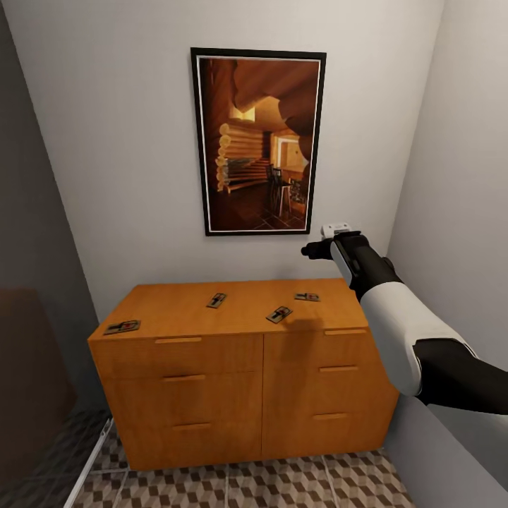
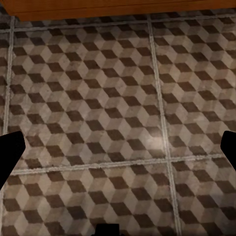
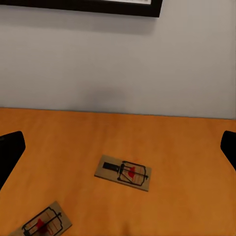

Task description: Take the four mousetraps from the cabinet in the bathroom and place them on the bathroom floor. Make sure all four end up on the same floor surface, and ensure that at least two of them are either under or directly next to the same bathroom sink.

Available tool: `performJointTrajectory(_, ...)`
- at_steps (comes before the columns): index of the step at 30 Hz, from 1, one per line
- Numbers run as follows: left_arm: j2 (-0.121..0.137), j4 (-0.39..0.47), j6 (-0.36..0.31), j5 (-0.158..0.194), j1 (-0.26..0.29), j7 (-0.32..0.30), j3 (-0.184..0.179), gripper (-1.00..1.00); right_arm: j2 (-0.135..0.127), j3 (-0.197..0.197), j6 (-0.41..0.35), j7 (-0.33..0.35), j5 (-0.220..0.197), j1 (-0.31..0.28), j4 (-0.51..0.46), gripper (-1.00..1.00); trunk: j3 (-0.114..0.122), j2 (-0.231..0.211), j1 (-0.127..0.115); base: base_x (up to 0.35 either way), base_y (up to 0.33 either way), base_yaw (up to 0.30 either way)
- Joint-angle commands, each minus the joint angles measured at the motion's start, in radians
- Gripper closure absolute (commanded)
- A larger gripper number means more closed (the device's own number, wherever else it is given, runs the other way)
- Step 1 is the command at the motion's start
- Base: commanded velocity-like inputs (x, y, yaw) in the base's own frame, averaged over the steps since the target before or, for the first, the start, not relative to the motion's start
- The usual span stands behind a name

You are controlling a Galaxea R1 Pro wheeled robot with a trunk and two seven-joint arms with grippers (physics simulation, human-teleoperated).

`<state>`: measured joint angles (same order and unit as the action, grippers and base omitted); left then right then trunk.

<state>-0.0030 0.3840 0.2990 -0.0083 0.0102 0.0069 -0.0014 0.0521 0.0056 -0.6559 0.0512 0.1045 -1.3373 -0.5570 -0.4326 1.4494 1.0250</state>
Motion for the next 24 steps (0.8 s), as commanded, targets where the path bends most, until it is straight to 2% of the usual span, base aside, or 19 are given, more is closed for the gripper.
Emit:
performJointTrajectory(1,0.000,-0.001,0.003,-0.001,0.001,0.001,0.000,-1.00,0.000,0.001,-0.005,0.005,0.011,-0.001,-0.001,-1.00,-0.001,0.001,0.000,0.000,0.000,0.000)
performJointTrajectory(10,0.000,-0.001,0.003,-0.001,0.001,0.001,0.000,-1.00,0.000,0.001,-0.005,0.006,0.011,0.000,-0.001,-1.00,-0.001,0.001,0.000,0.000,-0.042,0.000)
performJointTrajectory(24,0.000,-0.002,0.003,-0.001,0.001,0.001,0.000,-1.00,0.000,0.001,-0.005,0.005,0.011,0.001,-0.001,-1.00,-0.001,0.001,0.000,0.000,-0.147,0.000)
